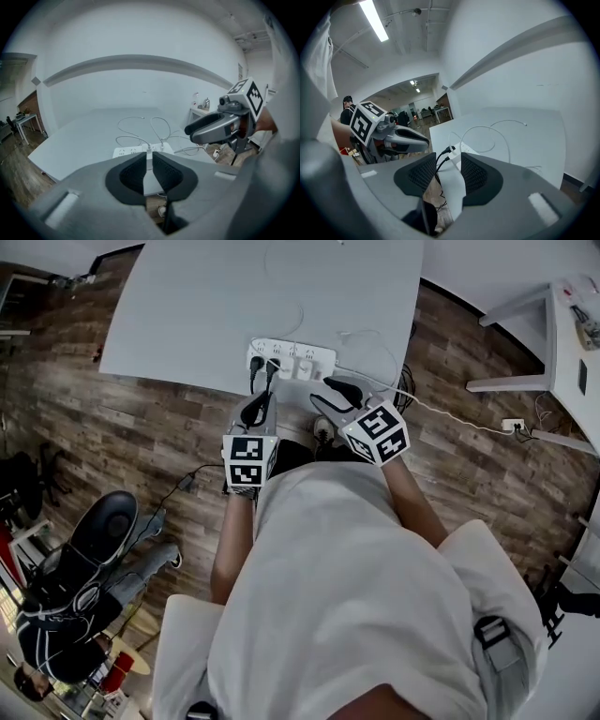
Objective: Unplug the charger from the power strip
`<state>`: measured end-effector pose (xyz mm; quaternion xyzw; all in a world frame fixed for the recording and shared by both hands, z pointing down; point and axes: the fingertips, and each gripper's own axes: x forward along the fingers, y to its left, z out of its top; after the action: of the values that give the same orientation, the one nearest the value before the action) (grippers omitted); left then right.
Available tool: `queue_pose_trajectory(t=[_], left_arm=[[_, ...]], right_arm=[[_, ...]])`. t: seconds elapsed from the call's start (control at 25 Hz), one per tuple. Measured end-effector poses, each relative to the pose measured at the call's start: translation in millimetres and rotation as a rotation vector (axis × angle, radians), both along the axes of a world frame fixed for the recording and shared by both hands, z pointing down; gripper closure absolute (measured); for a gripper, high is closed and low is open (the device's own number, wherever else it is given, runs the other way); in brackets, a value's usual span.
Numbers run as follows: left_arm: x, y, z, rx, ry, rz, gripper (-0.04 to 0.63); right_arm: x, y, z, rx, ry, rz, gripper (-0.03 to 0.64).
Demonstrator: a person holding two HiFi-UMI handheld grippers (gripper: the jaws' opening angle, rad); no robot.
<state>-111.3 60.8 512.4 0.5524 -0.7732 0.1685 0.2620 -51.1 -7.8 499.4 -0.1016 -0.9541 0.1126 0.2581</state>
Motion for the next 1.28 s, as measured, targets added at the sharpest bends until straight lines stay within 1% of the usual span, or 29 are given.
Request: queue_pose_trajectory(t=[0.04,0.08,0.2,0.32,0.36,0.4,0.44,0.52,0.68,0.8,0.96,1.28], left_arm=[[1,-4,4,-0.014,0.013,0.02,0.531],[3,-6,8,-0.029,0.022,0.038,0.514],[9,-9,19,-0.069,0.017,0.087,0.514],[6,-19,25,-0.073,0.045,0.107,0.512],[4,-24,29,-0.075,0.06,0.118,0.498],[2,-28,34,-0.082,0.071,0.134,0.463],[0,-31,39,-0.089,0.077,0.151,0.448],[-7,-35,44,-0.091,0.075,0.168,0.448],[-24,-43,42,-0.062,0.062,0.173,0.449],[-26,-43,41,-0.071,0.055,0.21,0.449],[-14,-34,42,-0.113,0.062,0.283,0.451],[15,-43,40,-0.121,0.07,0.355,0.451]], right_arm=[[-3,2,6,-0.005,0.007,-0.015,0.448],[-4,5,11,-0.016,0.014,-0.028,0.448],[0,12,23,-0.038,0.034,-0.057,0.447],[-2,6,37,-0.005,0.064,-0.071,0.442],[-5,2,42,0.01,0.074,-0.077,0.437],[-8,-1,46,0.024,0.081,-0.086,0.432],[-12,-4,50,0.037,0.087,-0.096,0.428],[-21,-7,56,0.051,0.093,-0.116,0.423],[-37,-10,63,0.067,0.098,-0.146,0.419],[-42,-8,69,0.071,0.115,-0.156,0.416],[-40,-8,71,0.06,0.128,-0.145,0.416],[-28,-24,85,0.068,0.143,-0.12,0.416]])
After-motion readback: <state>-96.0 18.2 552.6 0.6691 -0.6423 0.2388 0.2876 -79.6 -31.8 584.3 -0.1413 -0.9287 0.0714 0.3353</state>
